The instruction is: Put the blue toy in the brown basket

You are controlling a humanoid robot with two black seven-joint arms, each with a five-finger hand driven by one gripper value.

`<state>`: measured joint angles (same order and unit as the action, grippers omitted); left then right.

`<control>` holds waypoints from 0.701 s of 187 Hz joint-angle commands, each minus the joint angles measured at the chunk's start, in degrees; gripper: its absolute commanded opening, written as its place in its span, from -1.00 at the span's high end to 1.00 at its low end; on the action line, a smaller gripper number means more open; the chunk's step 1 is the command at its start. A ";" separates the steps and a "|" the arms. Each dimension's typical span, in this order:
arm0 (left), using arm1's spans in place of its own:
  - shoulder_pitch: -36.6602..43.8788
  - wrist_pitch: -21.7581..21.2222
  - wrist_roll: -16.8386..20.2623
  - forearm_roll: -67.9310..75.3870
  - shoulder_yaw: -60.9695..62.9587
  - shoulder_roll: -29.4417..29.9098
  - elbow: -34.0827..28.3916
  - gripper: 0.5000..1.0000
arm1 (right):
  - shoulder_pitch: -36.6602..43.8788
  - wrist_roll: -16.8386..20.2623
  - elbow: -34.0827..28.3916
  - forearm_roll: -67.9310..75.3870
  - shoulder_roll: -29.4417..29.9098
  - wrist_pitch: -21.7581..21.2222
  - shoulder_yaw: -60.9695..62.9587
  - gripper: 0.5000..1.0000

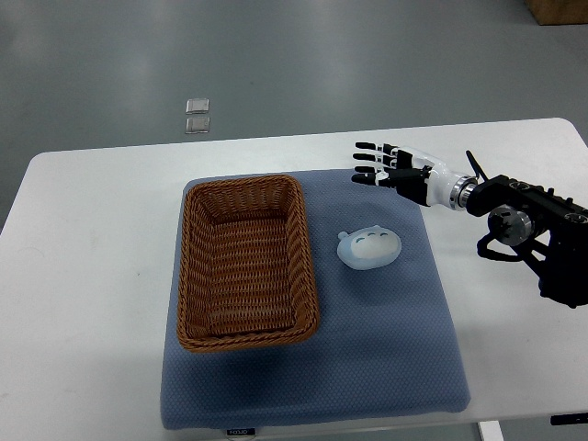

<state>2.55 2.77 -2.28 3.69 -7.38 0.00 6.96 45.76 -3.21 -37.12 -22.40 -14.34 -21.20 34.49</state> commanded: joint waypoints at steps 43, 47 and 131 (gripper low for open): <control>0.18 -0.22 0.09 0.00 0.18 0.00 -0.28 -1.00 | 0.39 -0.05 -0.24 -0.01 -0.60 -0.51 0.14 -0.65; 0.18 -0.22 0.17 0.00 0.18 0.00 -0.28 -1.00 | 0.39 -0.05 -0.32 -0.01 -0.60 -0.86 0.14 -0.65; 0.00 -0.22 0.09 0.00 0.70 0.00 -0.02 -1.00 | 0.39 -7.25 -0.76 -10.55 -0.69 -3.58 -0.03 -0.65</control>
<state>2.60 2.55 -2.11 3.69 -6.75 0.00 6.80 46.15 -7.74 -37.69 -28.22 -14.50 -23.25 34.58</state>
